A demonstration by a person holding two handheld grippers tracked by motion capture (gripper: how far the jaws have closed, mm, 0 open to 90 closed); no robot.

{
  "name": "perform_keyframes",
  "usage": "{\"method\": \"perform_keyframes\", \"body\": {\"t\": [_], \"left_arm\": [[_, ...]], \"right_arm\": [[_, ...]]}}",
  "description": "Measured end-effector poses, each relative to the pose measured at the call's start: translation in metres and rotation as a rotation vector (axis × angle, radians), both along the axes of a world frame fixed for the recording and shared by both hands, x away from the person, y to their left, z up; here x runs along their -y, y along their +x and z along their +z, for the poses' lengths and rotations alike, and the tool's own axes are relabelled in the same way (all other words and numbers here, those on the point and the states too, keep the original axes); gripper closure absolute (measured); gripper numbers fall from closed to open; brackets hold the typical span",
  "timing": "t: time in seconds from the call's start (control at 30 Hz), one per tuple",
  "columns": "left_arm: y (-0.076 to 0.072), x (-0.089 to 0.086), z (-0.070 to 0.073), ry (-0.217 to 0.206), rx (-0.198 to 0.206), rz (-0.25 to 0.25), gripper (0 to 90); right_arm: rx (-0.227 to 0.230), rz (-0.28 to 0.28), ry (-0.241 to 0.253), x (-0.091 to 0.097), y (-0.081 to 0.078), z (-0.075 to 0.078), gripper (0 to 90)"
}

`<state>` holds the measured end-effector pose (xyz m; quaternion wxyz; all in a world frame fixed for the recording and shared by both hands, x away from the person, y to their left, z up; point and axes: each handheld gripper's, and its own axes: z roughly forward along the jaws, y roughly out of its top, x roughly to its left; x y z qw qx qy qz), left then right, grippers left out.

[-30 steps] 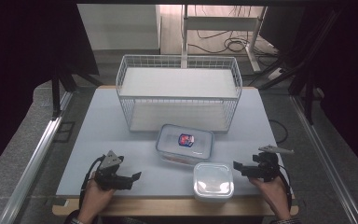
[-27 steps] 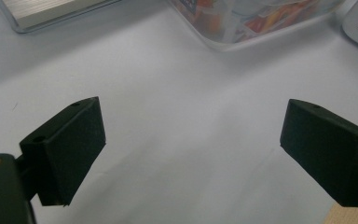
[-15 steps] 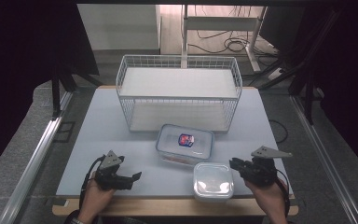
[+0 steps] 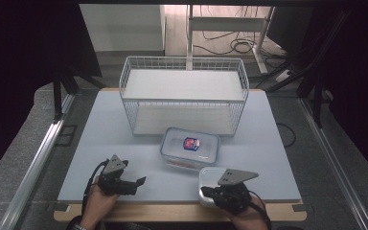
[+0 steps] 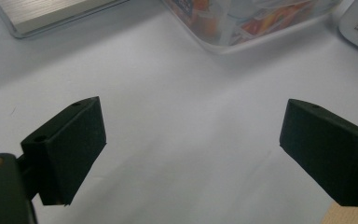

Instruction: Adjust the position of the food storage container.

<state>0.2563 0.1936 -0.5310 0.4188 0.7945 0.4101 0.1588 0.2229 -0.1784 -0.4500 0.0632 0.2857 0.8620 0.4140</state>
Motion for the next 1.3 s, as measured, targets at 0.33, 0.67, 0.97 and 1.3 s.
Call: {"method": "perform_keyframes", "body": {"t": [0.33,0.67,0.97,1.3], "left_arm": [[0.000,0.000,0.000,0.005,-0.005,-0.004,7.2],[0.000,0.000,-0.001,0.004,-0.011,-0.003,7.2],[0.001,0.000,-0.001,0.001,-0.015,0.001,7.2],[0.001,0.000,-0.001,-0.007,-0.018,0.003,7.2]], "right_arm": [[-0.024,0.034,-0.114,-0.022,-0.002,-0.024,89.6],[-0.042,-0.032,-0.132,0.005,0.009,-0.020,89.6],[-0.042,-0.084,-0.141,0.029,0.013,-0.018,89.5],[-0.014,-0.204,-0.135,0.063,0.026,-0.017,89.5]]}}
